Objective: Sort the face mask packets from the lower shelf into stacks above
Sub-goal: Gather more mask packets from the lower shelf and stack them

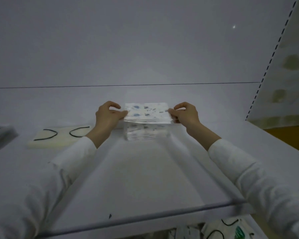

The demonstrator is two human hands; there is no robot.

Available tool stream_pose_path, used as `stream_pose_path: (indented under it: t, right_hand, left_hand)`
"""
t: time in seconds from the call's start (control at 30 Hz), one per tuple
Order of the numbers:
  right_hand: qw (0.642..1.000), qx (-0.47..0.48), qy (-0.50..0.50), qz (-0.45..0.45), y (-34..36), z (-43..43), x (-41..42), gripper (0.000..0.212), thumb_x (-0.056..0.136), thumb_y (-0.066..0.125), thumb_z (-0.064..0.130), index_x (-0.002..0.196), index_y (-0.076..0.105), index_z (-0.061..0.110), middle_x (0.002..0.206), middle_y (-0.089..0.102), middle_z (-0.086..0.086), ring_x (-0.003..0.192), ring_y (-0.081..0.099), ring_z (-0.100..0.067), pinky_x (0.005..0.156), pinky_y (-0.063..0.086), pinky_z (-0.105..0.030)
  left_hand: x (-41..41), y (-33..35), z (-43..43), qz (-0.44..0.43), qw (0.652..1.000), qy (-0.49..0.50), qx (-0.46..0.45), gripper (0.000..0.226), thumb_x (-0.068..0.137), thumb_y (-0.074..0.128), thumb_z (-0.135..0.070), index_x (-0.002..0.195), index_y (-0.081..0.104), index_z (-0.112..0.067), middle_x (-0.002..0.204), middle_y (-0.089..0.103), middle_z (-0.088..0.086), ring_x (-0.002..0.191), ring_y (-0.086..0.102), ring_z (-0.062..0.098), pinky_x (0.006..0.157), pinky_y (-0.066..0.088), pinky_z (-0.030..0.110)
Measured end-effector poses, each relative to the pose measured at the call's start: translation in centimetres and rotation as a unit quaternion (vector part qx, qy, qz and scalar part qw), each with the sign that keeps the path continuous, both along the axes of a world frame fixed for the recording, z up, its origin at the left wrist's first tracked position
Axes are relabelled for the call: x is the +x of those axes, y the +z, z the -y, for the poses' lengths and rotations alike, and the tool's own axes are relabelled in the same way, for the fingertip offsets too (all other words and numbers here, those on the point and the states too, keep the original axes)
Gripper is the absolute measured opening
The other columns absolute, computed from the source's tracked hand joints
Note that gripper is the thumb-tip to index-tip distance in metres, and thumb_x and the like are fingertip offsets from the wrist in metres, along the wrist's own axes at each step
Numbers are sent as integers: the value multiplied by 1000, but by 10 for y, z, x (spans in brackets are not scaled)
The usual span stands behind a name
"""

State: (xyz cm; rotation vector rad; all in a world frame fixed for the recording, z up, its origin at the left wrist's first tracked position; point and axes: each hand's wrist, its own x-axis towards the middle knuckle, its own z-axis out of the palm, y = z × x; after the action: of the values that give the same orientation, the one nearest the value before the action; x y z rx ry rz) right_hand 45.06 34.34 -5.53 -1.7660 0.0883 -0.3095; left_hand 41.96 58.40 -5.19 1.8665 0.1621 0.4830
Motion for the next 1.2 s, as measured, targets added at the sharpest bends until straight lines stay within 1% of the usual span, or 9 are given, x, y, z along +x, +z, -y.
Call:
stream_pose_path:
  t: [0.07, 0.13, 0.2, 0.3, 0.5, 0.67, 0.87, 1.0, 1.2]
  right_hand:
    - [996, -85, -7, 0, -7, -6, 14, 14, 81, 73, 13, 85, 60, 9, 74, 66, -9, 54, 58, -15, 55, 53, -22]
    - [983, -182, -3, 9, -14, -11, 26, 9, 82, 71, 13, 81, 62, 11, 80, 69, -12, 61, 60, -19, 64, 56, -30]
    - [967, -254, 5, 18, -22, -14, 36, 3, 84, 66, 13, 83, 64, 12, 87, 69, -10, 78, 60, -21, 78, 55, -34]
    - [943, -331, 19, 26, -29, -21, 40, 10, 89, 58, 8, 93, 67, 4, 95, 67, -11, 95, 56, -24, 82, 49, -31]
    - [919, -392, 24, 9, -43, -24, 45, 17, 85, 49, 4, 91, 65, 8, 97, 64, -15, 92, 59, -30, 77, 53, -36]
    - [893, -447, 14, 52, -36, -19, 43, 20, 90, 50, 14, 102, 65, 10, 105, 63, -13, 99, 56, -31, 78, 47, -34]
    - [869, -470, 69, 138, -5, -26, 13, 29, 88, 53, 24, 115, 59, 13, 111, 63, -9, 105, 55, -28, 82, 44, -34]
    - [839, -496, 137, 178, 6, -50, -26, 31, 87, 56, 27, 116, 58, 16, 111, 63, -4, 105, 56, -24, 84, 47, -35]
    - [810, -496, 217, 225, 10, -89, -103, 32, 87, 56, 28, 117, 58, 17, 113, 63, -3, 106, 56, -24, 85, 47, -35]
  left_hand:
    - [11, -6, -1, -14, 1000, 11, 20, 14, 76, 77, -14, 82, 65, -12, 70, 64, 3, 63, 61, 12, 75, 48, 24]
    - [19, -14, 0, -48, 997, 20, 62, 3, 81, 69, -10, 83, 70, -8, 77, 66, 8, 71, 59, 16, 75, 45, 24]
    - [26, -21, 2, -78, 991, 29, 104, 13, 84, 58, -5, 85, 71, -4, 85, 66, 11, 81, 57, 19, 73, 41, 24]
    - [29, -27, 6, -85, 985, 40, 145, 18, 86, 55, -3, 87, 72, 1, 91, 70, 15, 82, 57, 20, 72, 39, 24]
    - [33, -40, 14, -91, 970, 31, 223, 21, 89, 53, -5, 92, 72, 3, 100, 70, 17, 99, 62, 29, 78, 40, 21]
    - [30, -34, 9, -58, 952, 19, 300, 20, 90, 55, -16, 101, 69, -6, 110, 67, 14, 110, 57, 30, 100, 39, 33]
    - [-9, -8, -16, 23, 929, -22, 368, 19, 87, 58, -15, 102, 66, -6, 101, 66, 11, 96, 58, 26, 83, 43, 28]
    - [-61, -1, -37, 3, 905, -29, 424, 20, 87, 56, -18, 103, 64, -9, 100, 66, 9, 97, 58, 26, 86, 50, 40]
    - [-156, -4, -66, -43, 878, 25, 476, 23, 86, 55, -20, 106, 63, -11, 100, 65, 5, 98, 58, 25, 83, 49, 36]
